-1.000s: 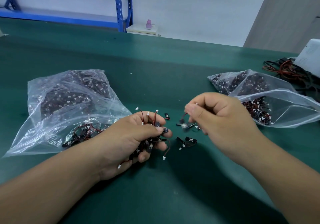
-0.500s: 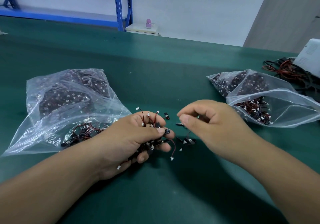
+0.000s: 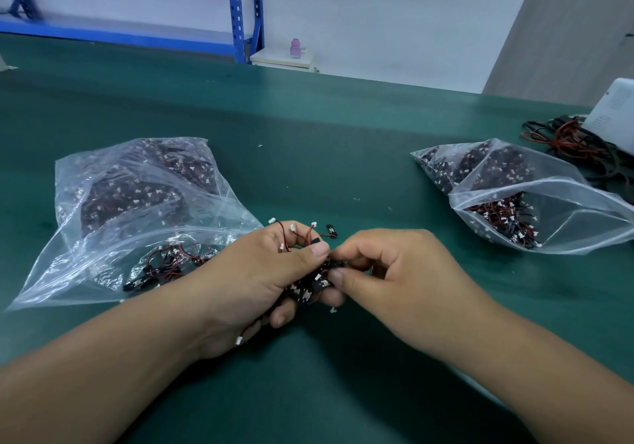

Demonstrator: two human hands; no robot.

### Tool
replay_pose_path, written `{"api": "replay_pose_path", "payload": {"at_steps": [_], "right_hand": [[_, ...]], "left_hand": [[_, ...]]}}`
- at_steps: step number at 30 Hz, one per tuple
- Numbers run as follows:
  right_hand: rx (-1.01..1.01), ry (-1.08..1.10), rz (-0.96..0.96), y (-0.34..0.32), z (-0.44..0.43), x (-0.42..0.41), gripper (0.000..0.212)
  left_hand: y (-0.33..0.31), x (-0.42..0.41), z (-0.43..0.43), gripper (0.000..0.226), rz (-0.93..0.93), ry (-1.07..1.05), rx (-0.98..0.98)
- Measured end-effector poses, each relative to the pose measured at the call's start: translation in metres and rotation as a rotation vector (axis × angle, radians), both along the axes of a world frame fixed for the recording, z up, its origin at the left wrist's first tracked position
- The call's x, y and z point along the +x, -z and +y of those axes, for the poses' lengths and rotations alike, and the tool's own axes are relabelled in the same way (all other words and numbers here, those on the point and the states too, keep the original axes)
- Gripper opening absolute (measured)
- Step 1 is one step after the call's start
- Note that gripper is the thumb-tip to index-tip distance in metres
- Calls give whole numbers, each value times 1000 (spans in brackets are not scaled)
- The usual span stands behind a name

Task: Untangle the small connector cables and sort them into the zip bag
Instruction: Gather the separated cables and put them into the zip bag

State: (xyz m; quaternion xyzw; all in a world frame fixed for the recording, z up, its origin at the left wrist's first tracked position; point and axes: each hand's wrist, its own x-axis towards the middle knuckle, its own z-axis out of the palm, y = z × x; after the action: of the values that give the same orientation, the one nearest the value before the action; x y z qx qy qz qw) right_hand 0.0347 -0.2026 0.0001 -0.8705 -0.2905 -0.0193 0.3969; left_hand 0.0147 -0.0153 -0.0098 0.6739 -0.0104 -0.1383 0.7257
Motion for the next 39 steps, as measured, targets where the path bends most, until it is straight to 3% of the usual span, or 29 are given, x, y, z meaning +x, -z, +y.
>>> {"api": "replay_pose_path", "payload": {"at_steps": [6,12,15,19,26,39], "right_hand": [[69,107,-130,-6,-1,4,14],[144,119,68,-14,-6,7,19],[163,124,78,-25,-13,11,19],[101,160,33,-31,-22,19,26],[61,166,51,-27,-25,25,16],[-19,79,183,-26,-19,18,17]], "left_hand": [[-3,-2,-2,25,50,-6,-125],[-3,-1,-2,27,82,-84,-172],[-3,0,-1,27,99,-118,-193],[-2,2,0,20,103,-119,-201],[-3,1,0,14,123,-127,-211],[-10,3,7,10,228,-184,-425]]}}
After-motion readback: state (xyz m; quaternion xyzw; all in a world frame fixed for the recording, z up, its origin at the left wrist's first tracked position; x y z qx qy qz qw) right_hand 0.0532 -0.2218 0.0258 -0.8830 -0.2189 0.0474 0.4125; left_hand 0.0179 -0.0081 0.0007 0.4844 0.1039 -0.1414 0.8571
